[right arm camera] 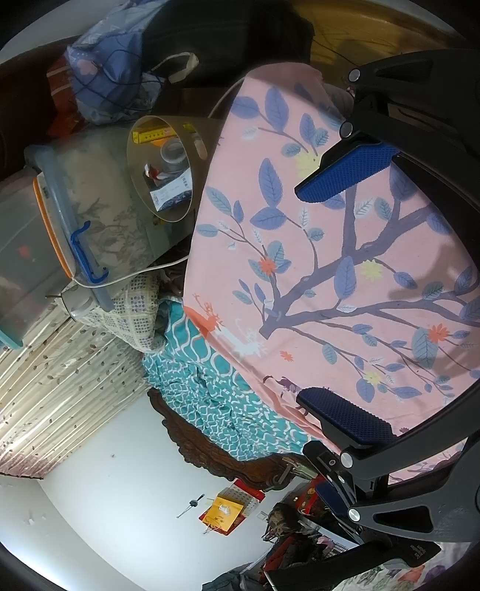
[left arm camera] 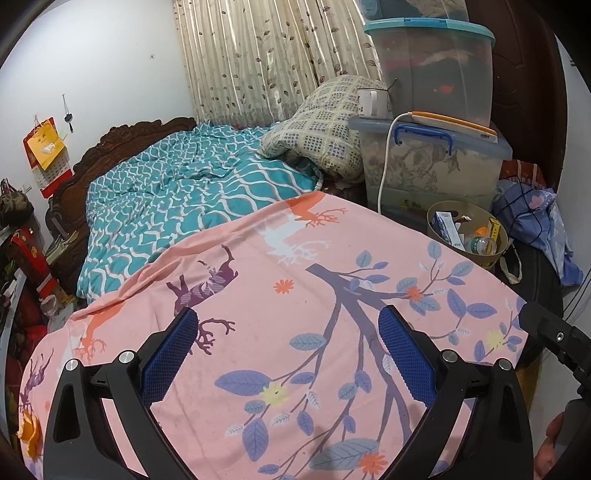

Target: Collect trash

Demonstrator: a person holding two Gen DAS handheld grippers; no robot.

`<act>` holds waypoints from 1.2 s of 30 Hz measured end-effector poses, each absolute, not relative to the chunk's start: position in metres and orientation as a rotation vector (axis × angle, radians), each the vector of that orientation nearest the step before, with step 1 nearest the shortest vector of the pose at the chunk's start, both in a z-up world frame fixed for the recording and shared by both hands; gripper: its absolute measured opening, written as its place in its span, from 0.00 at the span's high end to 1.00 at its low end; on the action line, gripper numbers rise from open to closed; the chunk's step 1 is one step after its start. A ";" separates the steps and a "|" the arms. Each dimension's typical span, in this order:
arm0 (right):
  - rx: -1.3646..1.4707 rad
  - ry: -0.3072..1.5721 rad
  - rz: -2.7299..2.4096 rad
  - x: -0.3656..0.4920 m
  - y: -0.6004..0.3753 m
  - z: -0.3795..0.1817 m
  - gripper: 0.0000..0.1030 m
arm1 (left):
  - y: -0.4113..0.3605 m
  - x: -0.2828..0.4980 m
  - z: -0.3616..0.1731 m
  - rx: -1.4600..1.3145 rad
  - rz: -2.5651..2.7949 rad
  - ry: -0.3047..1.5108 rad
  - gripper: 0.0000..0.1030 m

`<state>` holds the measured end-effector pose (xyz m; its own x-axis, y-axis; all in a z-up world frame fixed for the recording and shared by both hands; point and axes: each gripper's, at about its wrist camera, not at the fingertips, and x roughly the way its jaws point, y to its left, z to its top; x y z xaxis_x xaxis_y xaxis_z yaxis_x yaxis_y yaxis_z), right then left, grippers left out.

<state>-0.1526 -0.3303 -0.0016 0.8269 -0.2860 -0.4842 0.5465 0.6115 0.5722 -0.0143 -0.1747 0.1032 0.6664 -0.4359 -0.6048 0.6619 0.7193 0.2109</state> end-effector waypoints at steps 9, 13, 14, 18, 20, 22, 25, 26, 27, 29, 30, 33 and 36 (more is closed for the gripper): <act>0.777 0.366 -0.493 -0.152 -0.331 -0.001 0.04 | -0.175 -0.015 0.102 0.439 -0.639 0.556 0.08; 0.779 0.369 -0.491 -0.152 -0.329 -0.003 0.04 | -0.175 -0.015 0.102 0.440 -0.639 0.556 0.08; 0.780 0.370 -0.490 -0.152 -0.328 -0.005 0.04 | -0.174 -0.015 0.102 0.441 -0.639 0.556 0.08; 0.781 0.372 -0.490 -0.152 -0.328 -0.006 0.04 | -0.175 -0.015 0.102 0.441 -0.639 0.556 0.08; 0.781 0.371 -0.490 -0.152 -0.327 -0.007 0.04 | -0.175 -0.015 0.102 0.441 -0.639 0.556 0.08; 0.781 0.372 -0.489 -0.152 -0.328 -0.006 0.04 | -0.175 -0.015 0.102 0.441 -0.640 0.556 0.08; 0.781 0.373 -0.488 -0.151 -0.327 -0.008 0.04 | -0.175 -0.015 0.103 0.442 -0.638 0.555 0.08; 0.782 0.374 -0.488 -0.151 -0.326 -0.008 0.04 | -0.175 -0.015 0.103 0.442 -0.638 0.555 0.08; 0.782 0.374 -0.488 -0.151 -0.325 -0.009 0.04 | -0.175 -0.015 0.103 0.442 -0.639 0.556 0.08; 0.782 0.373 -0.489 -0.151 -0.326 -0.008 0.04 | -0.175 -0.015 0.102 0.441 -0.639 0.556 0.08; 0.782 0.374 -0.489 -0.151 -0.327 -0.008 0.04 | -0.175 -0.015 0.102 0.442 -0.639 0.555 0.08; 0.782 0.374 -0.489 -0.151 -0.327 -0.007 0.04 | -0.175 -0.015 0.102 0.442 -0.640 0.558 0.08; 0.782 0.375 -0.488 -0.151 -0.327 -0.007 0.04 | -0.175 -0.016 0.102 0.444 -0.640 0.556 0.08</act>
<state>-0.1510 -0.3271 -0.0072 0.8258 -0.2766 -0.4915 0.5463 0.6091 0.5750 -0.0156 -0.1751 0.1018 0.6676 -0.4321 -0.6064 0.6606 0.7193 0.2147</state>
